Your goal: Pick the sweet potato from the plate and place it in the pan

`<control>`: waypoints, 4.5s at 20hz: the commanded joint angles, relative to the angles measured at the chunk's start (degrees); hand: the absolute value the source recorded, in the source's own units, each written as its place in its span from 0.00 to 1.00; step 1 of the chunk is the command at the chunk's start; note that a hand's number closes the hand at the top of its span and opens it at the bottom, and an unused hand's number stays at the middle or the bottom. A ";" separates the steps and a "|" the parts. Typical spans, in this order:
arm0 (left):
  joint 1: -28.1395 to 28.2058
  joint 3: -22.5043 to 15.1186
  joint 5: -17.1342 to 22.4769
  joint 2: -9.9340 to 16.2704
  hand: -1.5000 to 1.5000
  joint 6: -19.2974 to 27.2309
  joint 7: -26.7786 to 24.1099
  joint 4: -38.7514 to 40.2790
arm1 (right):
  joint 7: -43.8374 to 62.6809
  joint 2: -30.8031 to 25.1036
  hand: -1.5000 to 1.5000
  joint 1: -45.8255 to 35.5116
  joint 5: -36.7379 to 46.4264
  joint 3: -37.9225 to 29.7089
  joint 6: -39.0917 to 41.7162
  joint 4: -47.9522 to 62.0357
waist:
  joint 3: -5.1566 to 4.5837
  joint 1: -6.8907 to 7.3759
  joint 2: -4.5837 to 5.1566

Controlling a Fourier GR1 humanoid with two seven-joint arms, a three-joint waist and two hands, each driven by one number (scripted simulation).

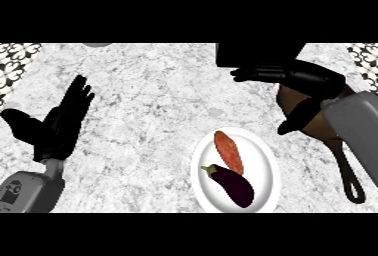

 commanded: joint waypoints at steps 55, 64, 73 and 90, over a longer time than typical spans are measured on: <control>5.01 11.35 -9.59 -6.71 0.50 -9.28 5.73 -6.45 | 11.38 20.88 0.00 11.22 60.07 12.77 2.94 -6.13 | -0.02 -1.58 -0.29; -0.35 12.21 -11.46 -9.22 0.50 -9.39 8.06 -2.83 | 8.54 26.31 0.00 10.39 63.57 8.70 -2.38 4.68 | -0.01 -1.68 -0.22; 0.37 14.76 -10.82 -9.27 0.50 -11.83 6.21 -1.04 | 2.51 30.48 1.00 9.68 66.89 9.46 -10.76 14.51 | -0.01 -1.45 -0.11; 5.55 14.88 -13.99 -10.93 0.50 -9.61 7.26 -6.12 | 28.34 32.73 1.00 17.22 60.53 -14.67 -10.64 8.87 | -0.02 -5.19 -1.01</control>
